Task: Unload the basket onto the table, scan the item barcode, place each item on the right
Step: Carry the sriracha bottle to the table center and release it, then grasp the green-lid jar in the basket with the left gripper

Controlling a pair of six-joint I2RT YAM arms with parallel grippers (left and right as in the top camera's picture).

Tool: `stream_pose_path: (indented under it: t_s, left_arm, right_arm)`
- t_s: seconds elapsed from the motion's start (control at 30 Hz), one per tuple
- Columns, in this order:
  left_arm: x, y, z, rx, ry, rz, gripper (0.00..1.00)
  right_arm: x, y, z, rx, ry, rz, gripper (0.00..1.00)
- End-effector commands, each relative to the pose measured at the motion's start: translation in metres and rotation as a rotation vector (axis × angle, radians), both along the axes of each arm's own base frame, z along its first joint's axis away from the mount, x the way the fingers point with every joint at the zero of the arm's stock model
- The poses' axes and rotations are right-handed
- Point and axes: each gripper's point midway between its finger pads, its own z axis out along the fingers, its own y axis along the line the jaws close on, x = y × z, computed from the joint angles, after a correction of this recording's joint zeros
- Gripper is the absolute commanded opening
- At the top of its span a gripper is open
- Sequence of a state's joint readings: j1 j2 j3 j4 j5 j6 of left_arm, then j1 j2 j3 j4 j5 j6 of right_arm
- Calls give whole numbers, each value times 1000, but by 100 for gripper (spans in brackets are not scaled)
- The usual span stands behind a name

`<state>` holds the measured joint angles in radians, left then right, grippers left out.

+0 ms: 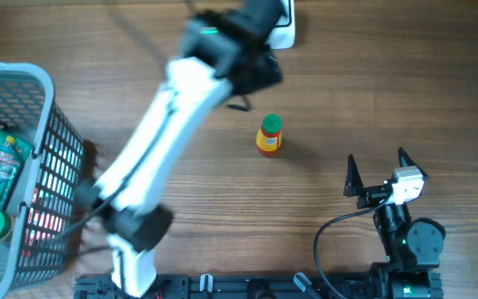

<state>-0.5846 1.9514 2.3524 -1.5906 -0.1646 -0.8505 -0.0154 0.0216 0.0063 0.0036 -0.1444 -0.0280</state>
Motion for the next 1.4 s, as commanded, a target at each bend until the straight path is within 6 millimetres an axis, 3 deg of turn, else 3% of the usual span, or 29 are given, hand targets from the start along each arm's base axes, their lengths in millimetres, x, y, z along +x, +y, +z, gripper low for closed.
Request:
stream_pose_path:
  t_s: [0.0, 0.07, 0.13, 0.17, 0.27, 0.33, 0.4, 0.43, 0.6, 0.7, 0.77, 0.87, 1.1, 1.37]
  left_arm:
    - [-11, 104, 78, 49, -218, 220, 100]
    - [-32, 180, 115, 30, -309, 416, 100]
    - [-60, 246, 129, 47, -337, 605, 100]
    - [-70, 268, 131, 33, -338, 665, 100]
    - [-106, 337, 117, 13, -287, 913, 100]
    - [-128, 372, 84, 25, -166, 1061, 100]
    - [-146, 389, 51, 31, -42, 1145, 100]
    - [-163, 400, 22, 25, 63, 1220, 100]
    - [-237, 436, -66, -72, 303, 1606, 100]
    - [-260, 451, -111, -147, 331, 1722, 100]
    - [-256, 456, -133, -186, 305, 1731, 100]
    - [-249, 467, -152, -174, 275, 1723, 100]
    - [-239, 491, -167, -150, 230, 1728, 100]
    - [-234, 501, -207, -174, 324, 1723, 100]
  right_arm:
    - [0, -1, 1, 4, -5, -10, 100]
    - [0, -1, 1, 4, -5, -9, 100]
    - [0, -1, 1, 4, -5, -9, 100]
    - [0, -1, 1, 4, -5, -9, 100]
    - [0, -1, 1, 4, -5, -10, 100]
    - [0, -1, 1, 4, -5, -9, 100]
    - [0, -1, 1, 4, -5, -9, 100]
    - [0, -1, 1, 4, -5, -9, 100]
    - [0, -1, 1, 4, -5, -10, 100]
    - [0, -1, 1, 4, -5, -10, 100]
    - [0, -1, 1, 4, -5, -9, 100]
    - [0, -1, 1, 4, -5, -9, 100]
    - [0, -1, 1, 4, -5, -9, 100]
    - [0, -1, 1, 4, -5, -10, 100]
